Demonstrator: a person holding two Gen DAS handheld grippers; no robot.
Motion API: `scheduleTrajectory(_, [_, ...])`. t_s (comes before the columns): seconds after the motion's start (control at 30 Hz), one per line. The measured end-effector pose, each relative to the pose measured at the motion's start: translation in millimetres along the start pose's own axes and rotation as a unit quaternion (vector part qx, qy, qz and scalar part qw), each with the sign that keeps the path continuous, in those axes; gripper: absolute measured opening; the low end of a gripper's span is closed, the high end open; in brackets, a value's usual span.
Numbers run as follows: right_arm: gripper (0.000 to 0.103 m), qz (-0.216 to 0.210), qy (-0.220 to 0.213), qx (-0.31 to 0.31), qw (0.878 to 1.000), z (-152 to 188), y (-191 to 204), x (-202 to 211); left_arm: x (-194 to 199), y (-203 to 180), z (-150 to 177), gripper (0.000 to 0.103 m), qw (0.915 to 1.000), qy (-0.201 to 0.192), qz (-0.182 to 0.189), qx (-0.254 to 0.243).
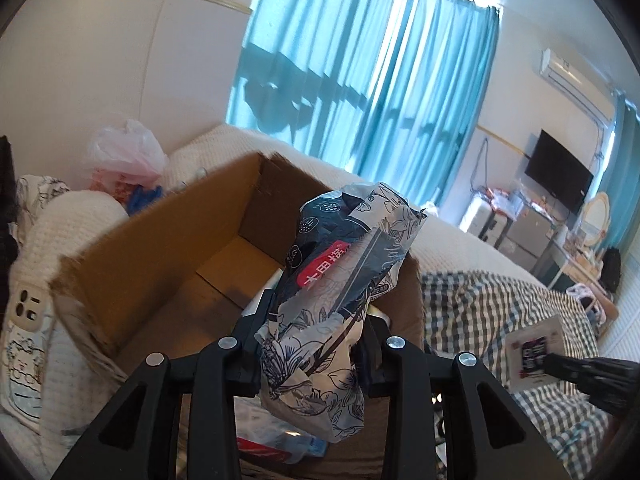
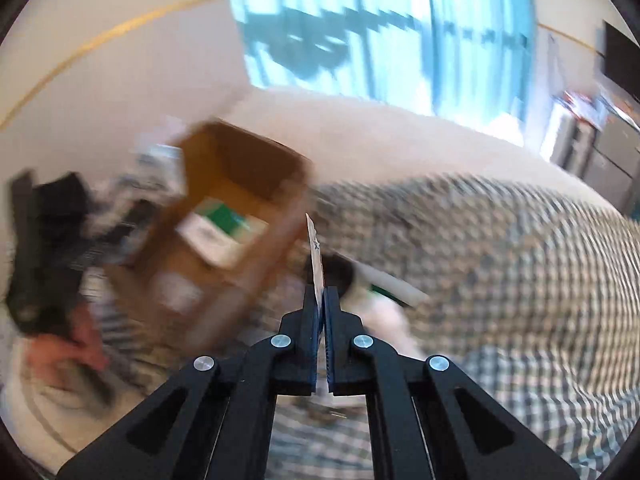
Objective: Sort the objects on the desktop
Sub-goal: 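Carry the pouch and packet to the cardboard box and open both grippers, then move both grippers back over the hair dryer and toothpaste tube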
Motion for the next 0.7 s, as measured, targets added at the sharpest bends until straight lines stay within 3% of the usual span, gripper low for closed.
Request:
scheduleTrajectory(0.1, [0.002, -0.047, -0.011, 0.015, 0.999, -22, 51, -4, 9, 15, -8, 0.047, 0.9994, -0.018, -0.025, 0.018])
scheduleTrajectory(0.17, [0.002, -0.047, -0.018, 0.033, 0.998, -37, 76, -15, 13, 21, -11, 0.052, 0.9991, -0.024, -0.026, 0.023])
scheduleTrajectory(0.3, [0.003, -0.049, -0.015, 0.019, 0.998, -49, 96, -49, 11, 30, -10, 0.080, 0.9985, -0.024, -0.041, 0.029])
scheduleTrajectory(0.33, [0.008, -0.049, -0.014, 0.011, 0.999, -50, 96, -53, 11, 32, -9, 0.088, 0.9983, -0.023, -0.043, 0.031])
scheduleTrajectory(0.4, [0.039, -0.035, -0.018, -0.005, 0.999, -53, 92, -60, 10, 38, -9, 0.096, 0.9972, -0.025, -0.059, 0.038])
scheduleTrajectory(0.43, [0.061, -0.029, -0.024, -0.011, 0.999, -52, 88, -59, 10, 40, -9, 0.097, 0.9970, -0.028, -0.061, 0.039])
scheduleTrajectory(0.53, [0.064, -0.024, -0.033, -0.010, 0.999, -54, 82, -52, 14, 45, -11, 0.103, 0.9959, -0.038, -0.068, 0.045])
scheduleTrajectory(0.7, [0.064, 0.023, -0.032, 0.004, 0.999, -50, 54, -30, 15, 41, -9, 0.103, 0.9963, -0.037, -0.066, 0.041])
Point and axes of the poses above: each gripper's, at about its wrist camera, not at the fingertips, and x roughly against the way its jaws point, y to its left, z to its underside, the point moved 9 cm from there along -x, roughly the way its jaws point, and after that the axes turned 1 degree about -x, right-handed, at the moved point
